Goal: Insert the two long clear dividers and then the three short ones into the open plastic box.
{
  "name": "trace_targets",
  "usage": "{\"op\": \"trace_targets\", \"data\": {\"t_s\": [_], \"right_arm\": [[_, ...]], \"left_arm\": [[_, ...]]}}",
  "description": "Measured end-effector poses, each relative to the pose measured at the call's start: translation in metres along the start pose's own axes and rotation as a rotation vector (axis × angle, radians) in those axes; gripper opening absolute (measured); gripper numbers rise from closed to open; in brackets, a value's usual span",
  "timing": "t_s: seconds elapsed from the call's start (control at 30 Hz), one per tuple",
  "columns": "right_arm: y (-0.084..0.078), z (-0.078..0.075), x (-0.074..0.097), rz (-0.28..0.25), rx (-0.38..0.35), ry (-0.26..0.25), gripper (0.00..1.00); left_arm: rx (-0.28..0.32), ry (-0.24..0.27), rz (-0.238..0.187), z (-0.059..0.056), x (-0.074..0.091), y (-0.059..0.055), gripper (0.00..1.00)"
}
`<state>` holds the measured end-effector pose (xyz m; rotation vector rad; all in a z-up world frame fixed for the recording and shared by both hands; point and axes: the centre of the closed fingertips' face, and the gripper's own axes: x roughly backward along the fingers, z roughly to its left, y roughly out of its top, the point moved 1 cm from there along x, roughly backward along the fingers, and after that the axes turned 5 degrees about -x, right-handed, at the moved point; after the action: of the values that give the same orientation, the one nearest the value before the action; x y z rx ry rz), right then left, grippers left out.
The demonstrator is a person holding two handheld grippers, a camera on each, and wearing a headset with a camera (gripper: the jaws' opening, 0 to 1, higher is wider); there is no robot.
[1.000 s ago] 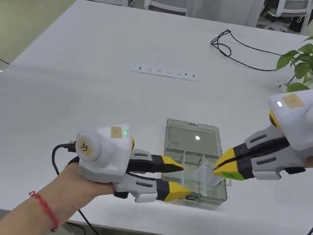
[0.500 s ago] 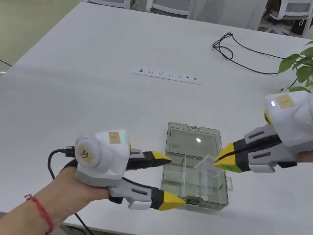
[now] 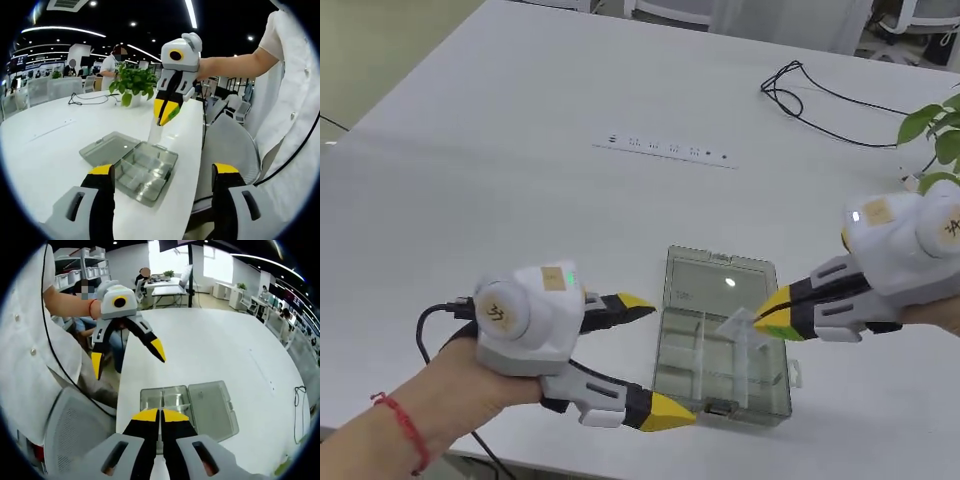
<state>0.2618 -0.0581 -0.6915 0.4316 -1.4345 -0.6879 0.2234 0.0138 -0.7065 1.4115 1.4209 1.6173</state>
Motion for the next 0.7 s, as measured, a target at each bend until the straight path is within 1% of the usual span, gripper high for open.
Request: {"op": "trace_targets", "data": {"t_s": [0.23,0.3,0.43,0.53,0.7], "right_arm": [[-0.009,-0.005,-0.014,-0.002,0.011,0.004,0.03],[-0.018,-0.011,-0.021,0.002,0.006,0.004,0.03],[-0.022,-0.016,-0.024,0.003,0.003,0.001,0.03],[-0.03,-0.022,-0.028,0.011,-0.003,-0.001,0.03],[-0.034,-0.021,-0.031,0.019,-0.002,-0.003,0.03]], "left_arm": [[0.005,0.024,0.001,0.004,0.001,-0.002,0.91],[0.008,0.027,0.004,0.005,0.001,-0.003,0.92],[0.013,0.034,0.006,0.006,0.001,-0.005,0.96],[0.016,0.034,0.008,0.005,0.001,-0.006,0.96],[0.02,0.037,0.006,0.006,0.001,-0.006,0.96]]}}
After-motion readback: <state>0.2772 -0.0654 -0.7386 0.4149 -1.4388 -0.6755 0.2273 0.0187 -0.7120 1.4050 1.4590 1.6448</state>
